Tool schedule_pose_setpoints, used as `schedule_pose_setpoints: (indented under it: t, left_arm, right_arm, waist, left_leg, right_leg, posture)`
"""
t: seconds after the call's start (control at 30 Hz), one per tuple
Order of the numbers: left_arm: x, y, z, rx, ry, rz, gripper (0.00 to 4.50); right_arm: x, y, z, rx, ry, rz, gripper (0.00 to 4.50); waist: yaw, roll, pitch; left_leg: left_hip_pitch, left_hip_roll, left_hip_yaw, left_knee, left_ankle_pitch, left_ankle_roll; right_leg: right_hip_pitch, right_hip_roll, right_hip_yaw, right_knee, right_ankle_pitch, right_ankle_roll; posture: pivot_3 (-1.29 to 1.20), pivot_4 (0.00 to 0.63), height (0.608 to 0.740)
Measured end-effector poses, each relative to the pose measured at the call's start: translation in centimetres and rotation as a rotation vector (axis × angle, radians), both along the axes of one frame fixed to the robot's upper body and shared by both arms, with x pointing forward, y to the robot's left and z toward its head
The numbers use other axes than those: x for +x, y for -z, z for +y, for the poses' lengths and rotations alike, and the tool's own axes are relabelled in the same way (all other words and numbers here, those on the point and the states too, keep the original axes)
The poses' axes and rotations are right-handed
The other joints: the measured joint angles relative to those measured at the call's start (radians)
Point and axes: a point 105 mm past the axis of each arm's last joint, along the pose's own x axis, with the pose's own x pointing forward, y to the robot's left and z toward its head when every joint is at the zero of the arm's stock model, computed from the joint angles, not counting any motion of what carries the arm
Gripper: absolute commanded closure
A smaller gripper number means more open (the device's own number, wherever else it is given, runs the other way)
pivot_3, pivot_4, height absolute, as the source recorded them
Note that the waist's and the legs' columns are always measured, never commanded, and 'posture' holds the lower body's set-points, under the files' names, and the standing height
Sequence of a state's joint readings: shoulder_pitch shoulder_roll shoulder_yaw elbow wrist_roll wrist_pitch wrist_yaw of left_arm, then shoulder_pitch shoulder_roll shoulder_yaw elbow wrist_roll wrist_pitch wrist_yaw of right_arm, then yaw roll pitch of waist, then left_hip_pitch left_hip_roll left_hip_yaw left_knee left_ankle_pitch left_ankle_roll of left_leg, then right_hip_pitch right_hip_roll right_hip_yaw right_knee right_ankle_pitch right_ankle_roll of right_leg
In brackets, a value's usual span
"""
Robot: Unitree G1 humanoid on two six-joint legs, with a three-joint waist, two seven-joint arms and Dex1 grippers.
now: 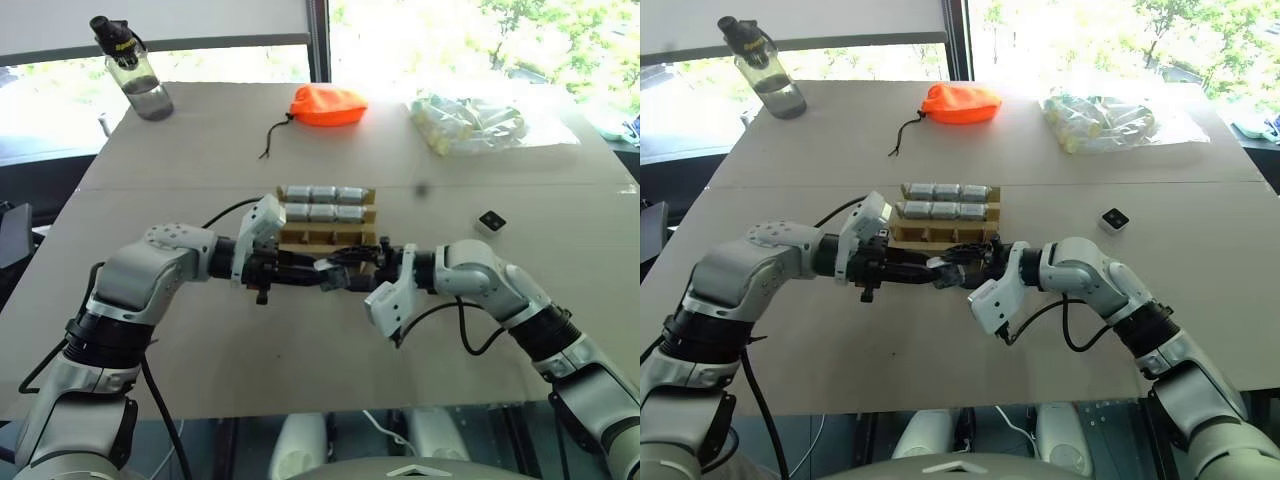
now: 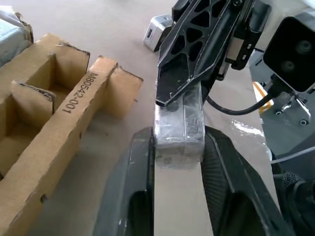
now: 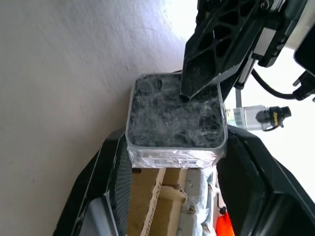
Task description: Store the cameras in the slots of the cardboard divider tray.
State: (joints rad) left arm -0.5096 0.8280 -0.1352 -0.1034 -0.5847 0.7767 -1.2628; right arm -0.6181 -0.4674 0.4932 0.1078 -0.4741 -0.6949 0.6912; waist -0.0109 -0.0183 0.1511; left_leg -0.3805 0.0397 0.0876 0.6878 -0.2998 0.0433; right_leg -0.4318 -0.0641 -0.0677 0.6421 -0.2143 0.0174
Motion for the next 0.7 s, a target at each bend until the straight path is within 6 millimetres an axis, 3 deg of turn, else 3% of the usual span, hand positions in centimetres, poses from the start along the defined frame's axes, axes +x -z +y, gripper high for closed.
schedule_pose_setpoints:
  t: [0.07, 0.23, 0.27, 0.4, 0.53, 0.63, 0.7]
  left_arm:
    - [0.0, 0.0, -0.1, -0.003, -0.002, -0.002, 3.77]
    - [0.2, 0.0, -0.4, -0.022, -0.010, -0.011, 3.77]
    - [0.3, -0.1, -0.4, -0.023, -0.012, -0.018, 3.77]
    - [0.4, -0.9, -0.5, -0.067, 0.001, -0.056, 3.77]
    - [0.8, -1.4, 0.2, -0.081, 0.007, -0.119, 3.77]
    - [1.9, -2.5, 3.6, -0.019, -0.059, -0.243, 3.77]
    - [2.4, -3.0, 4.7, -0.013, -0.043, -0.334, 3.77]
  right_arm:
    - [0.0, 0.0, -0.1, 0.000, 0.003, 0.003, 2.61]
    - [-0.3, 0.5, -0.3, 0.013, 0.029, 0.114, 0.18]
    - [-0.5, 0.8, -0.3, 0.014, 0.036, 0.143, 0.03]
    - [-0.9, -0.1, -0.5, 0.074, 0.053, 0.219, 0.03]
    - [-1.9, -0.6, -2.2, 0.157, 0.104, 0.374, 0.03]
    - [-3.0, 1.8, -5.2, 0.169, 0.226, 0.638, 0.03]
    - [-3.9, 2.1, -6.5, 0.235, 0.284, 0.803, 0.03]
  waist:
    - [0.000, 0.000, 0.000]
    - [0.001, 0.000, 0.000]
    - [0.000, 0.000, 0.000]
    - [0.000, 0.000, 0.000]
    - [0.007, 0.000, 0.000]
    - [0.009, -0.001, 0.000]
    - [0.011, 0.000, 0.000]
  left_leg:
    - [0.000, 0.000, 0.000, 0.000, 0.000, 0.000]
    - [0.000, 0.000, 0.000, 0.000, 0.000, 0.000]
    - [0.000, 0.000, 0.000, 0.000, 0.000, 0.000]
    - [0.000, 0.001, 0.000, 0.000, 0.000, 0.000]
    - [-0.001, 0.001, -0.001, 0.000, 0.000, 0.000]
    - [-0.001, 0.000, -0.001, 0.000, 0.000, 0.000]
    - [0.000, 0.000, 0.000, 0.000, 0.000, 0.000]
  right_leg:
    - [0.000, 0.000, 0.000, 0.000, 0.000, 0.000]
    - [0.000, 0.000, 0.000, 0.000, 0.000, 0.000]
    - [0.000, 0.000, 0.000, 0.000, 0.000, 0.000]
    - [0.000, 0.000, 0.000, 0.000, 0.000, 0.000]
    - [0.000, -0.001, -0.001, 0.000, 0.000, 0.000]
    - [0.000, -0.001, -0.001, -0.001, 0.000, 0.000]
    - [0.000, -0.001, -0.001, 0.000, 0.000, 0.000]
  posture:
    - [0.00, 0.150, 0.740]
    - [0.00, 0.150, 0.740]
    - [0.00, 0.150, 0.740]
    - [0.00, 0.150, 0.740]
    - [0.00, 0.150, 0.740]
    - [0.00, 0.150, 0.740]
    - [0.00, 0.150, 0.740]
